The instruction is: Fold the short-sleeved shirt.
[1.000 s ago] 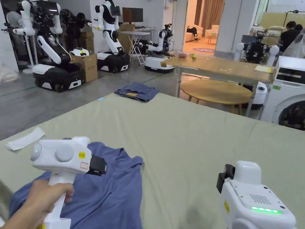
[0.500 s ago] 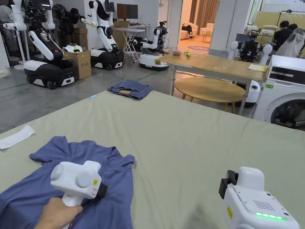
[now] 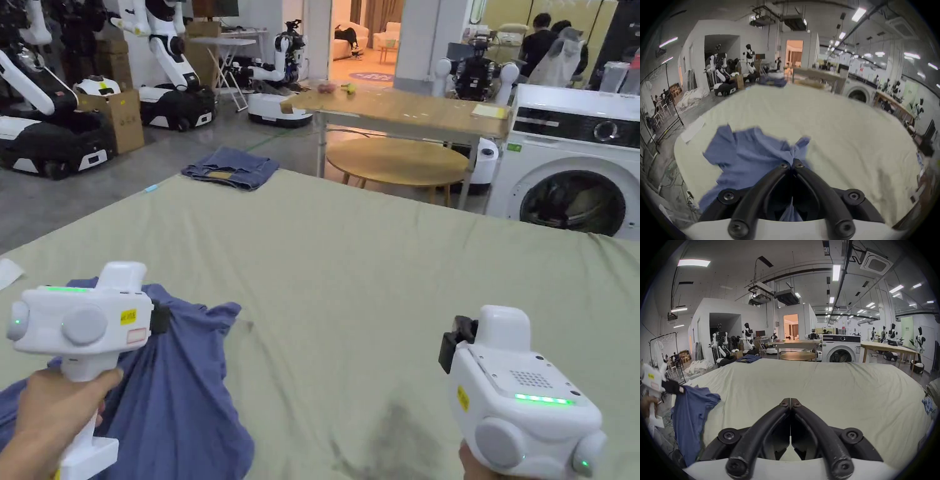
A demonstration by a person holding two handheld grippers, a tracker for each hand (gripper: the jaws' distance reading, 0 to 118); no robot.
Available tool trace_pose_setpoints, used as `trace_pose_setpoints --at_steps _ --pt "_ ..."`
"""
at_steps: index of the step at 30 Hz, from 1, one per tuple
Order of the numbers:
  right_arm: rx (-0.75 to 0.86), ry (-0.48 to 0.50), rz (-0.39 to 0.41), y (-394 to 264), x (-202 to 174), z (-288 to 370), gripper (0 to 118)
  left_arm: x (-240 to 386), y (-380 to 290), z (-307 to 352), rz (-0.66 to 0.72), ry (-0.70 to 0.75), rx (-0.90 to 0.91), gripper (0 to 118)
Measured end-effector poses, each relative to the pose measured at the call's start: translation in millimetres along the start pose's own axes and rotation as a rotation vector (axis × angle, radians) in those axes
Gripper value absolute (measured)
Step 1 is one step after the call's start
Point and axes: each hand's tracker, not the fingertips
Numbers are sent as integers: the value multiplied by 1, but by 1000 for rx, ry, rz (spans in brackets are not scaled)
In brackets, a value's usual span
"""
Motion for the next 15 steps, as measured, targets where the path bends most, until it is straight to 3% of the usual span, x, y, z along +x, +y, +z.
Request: trace_pose_setpoints --at_steps 9,15 --pt "46 -69 2 15 34 24 0 79 95 54 -17 -212 218 0" --pt "84 -149 -4 24 73 52 0 181 138 62 -145 -402 291 0"
